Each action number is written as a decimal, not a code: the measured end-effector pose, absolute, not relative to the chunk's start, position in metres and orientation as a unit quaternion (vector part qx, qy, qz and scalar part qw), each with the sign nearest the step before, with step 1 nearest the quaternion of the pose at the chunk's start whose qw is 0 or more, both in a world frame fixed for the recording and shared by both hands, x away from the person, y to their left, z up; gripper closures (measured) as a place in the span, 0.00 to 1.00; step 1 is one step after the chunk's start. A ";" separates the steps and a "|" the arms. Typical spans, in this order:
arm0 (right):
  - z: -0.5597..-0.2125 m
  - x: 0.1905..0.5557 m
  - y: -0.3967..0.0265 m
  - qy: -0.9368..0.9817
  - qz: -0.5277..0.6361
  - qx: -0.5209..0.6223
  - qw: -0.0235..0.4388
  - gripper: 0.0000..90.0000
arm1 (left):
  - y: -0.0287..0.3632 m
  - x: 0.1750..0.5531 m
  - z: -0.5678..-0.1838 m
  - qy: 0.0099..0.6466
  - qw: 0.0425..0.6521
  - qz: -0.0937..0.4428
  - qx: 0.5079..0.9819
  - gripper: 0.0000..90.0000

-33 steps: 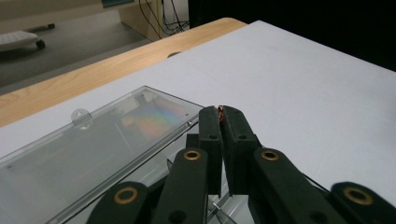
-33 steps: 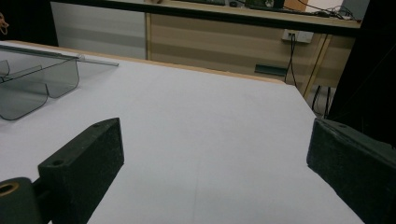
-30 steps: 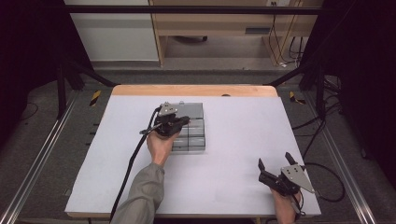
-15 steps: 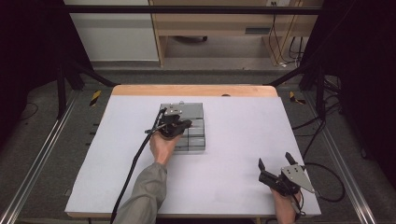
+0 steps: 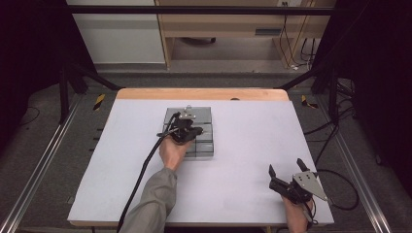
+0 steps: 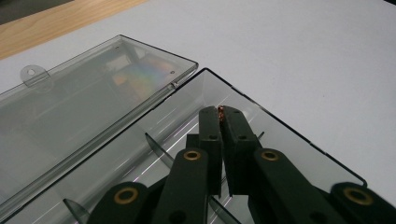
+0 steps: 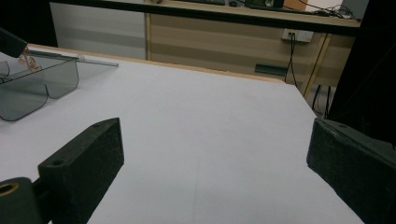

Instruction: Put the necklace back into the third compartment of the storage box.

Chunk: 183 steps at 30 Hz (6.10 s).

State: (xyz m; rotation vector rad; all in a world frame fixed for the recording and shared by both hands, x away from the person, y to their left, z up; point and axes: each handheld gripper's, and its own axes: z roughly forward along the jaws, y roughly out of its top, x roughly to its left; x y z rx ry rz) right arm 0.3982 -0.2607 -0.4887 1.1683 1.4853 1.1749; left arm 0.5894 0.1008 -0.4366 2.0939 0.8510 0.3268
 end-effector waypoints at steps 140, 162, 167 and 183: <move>-0.489 0.398 -0.260 0.601 0.469 0.469 0.446 0.05 | 0.280 0.457 -0.415 0.420 0.518 0.314 0.675 0.07; -0.489 0.397 -0.259 0.597 0.470 0.469 0.451 0.05 | 0.310 0.417 -0.460 0.444 0.525 0.375 0.622 0.04; -0.489 0.397 -0.259 0.597 0.471 0.469 0.450 0.05 | 0.309 0.414 -0.463 0.439 0.527 0.389 0.615 0.04; -0.489 0.397 -0.260 0.596 0.472 0.470 0.449 0.05 | 0.311 0.413 -0.471 0.439 0.533 0.392 0.608 0.04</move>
